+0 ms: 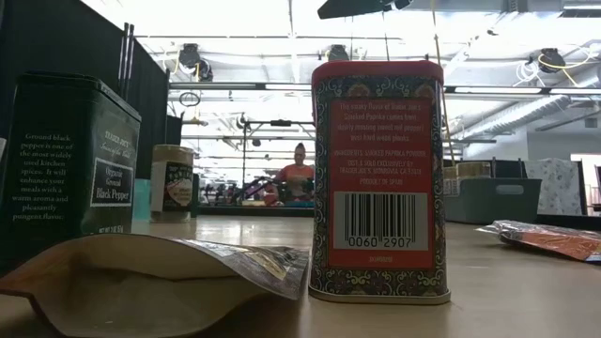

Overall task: Sort spices by type
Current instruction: Put the purple seasoning bottle into the gray bin, then adjust the gray bin

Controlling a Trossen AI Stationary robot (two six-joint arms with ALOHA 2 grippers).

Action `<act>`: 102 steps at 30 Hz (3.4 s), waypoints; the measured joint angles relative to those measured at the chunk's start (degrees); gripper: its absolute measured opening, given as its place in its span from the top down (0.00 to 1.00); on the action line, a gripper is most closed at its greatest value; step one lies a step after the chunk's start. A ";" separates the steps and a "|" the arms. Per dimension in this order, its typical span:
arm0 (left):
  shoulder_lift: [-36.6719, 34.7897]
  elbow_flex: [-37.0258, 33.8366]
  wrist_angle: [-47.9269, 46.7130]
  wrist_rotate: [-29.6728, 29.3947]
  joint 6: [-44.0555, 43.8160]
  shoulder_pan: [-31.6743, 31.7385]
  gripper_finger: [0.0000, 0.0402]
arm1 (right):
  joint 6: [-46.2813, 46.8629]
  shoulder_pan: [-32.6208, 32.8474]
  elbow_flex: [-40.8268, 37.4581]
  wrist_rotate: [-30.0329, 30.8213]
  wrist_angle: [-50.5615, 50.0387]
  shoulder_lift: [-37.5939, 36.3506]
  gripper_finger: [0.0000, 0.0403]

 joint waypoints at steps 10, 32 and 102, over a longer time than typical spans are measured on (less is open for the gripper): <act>0.00 0.00 0.04 0.00 2.07 0.07 0.44 | 0.00 0.00 0.00 0.00 0.00 0.00 0.36; 0.00 2.68 -2.15 8.62 2.42 1.28 0.15 | 0.23 -0.02 0.00 0.00 0.00 0.00 0.36; 0.64 7.35 -8.46 31.12 16.96 7.13 0.99 | -0.02 -0.02 0.00 0.02 0.01 0.00 0.36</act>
